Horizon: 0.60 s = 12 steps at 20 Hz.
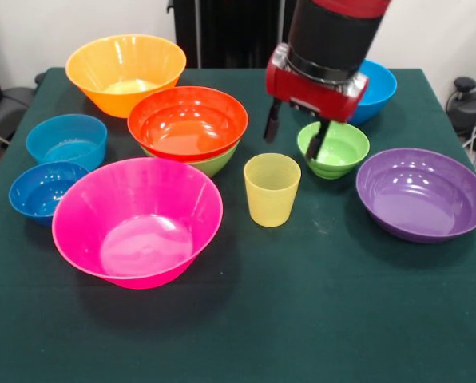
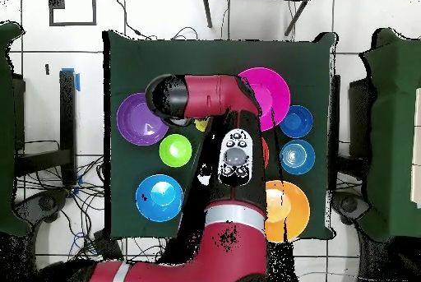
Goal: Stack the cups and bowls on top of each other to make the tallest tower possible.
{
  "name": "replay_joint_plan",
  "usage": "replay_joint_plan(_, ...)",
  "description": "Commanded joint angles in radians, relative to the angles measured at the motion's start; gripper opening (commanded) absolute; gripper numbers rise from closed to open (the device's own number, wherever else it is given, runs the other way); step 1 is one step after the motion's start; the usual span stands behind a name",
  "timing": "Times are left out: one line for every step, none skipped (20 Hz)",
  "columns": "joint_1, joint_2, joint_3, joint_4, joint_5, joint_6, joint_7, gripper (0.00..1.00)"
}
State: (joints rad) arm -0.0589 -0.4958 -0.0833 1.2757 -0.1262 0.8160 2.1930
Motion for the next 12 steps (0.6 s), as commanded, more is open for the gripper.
replay_joint_plan(-0.011,0.157,0.141,-0.268,0.015,0.176,-0.057,1.00)
replay_joint_plan(-0.009,0.171,0.140,-0.299,0.018,0.198,-0.054,1.00)
replay_joint_plan(-0.007,0.180,0.138,-0.323,0.021,0.222,-0.052,1.00)
replay_joint_plan(-0.003,0.187,0.133,-0.341,0.021,0.232,-0.045,1.00)
replay_joint_plan(0.000,0.195,0.129,-0.361,0.015,0.236,-0.049,1.00)
replay_joint_plan(0.001,0.205,0.128,-0.380,0.010,0.244,-0.058,1.00)
replay_joint_plan(0.001,0.212,0.129,-0.391,0.005,0.247,-0.070,1.00)
replay_joint_plan(0.000,0.217,0.131,-0.400,0.001,0.254,-0.084,1.00)
replay_joint_plan(0.002,0.221,0.128,-0.401,0.000,0.256,-0.081,1.00)
replay_joint_plan(0.005,0.221,0.122,-0.399,-0.004,0.260,-0.075,1.00)
replay_joint_plan(0.009,0.222,0.115,-0.395,-0.003,0.268,-0.066,1.00)
replay_joint_plan(0.011,0.225,0.110,-0.396,-0.005,0.269,-0.062,1.00)
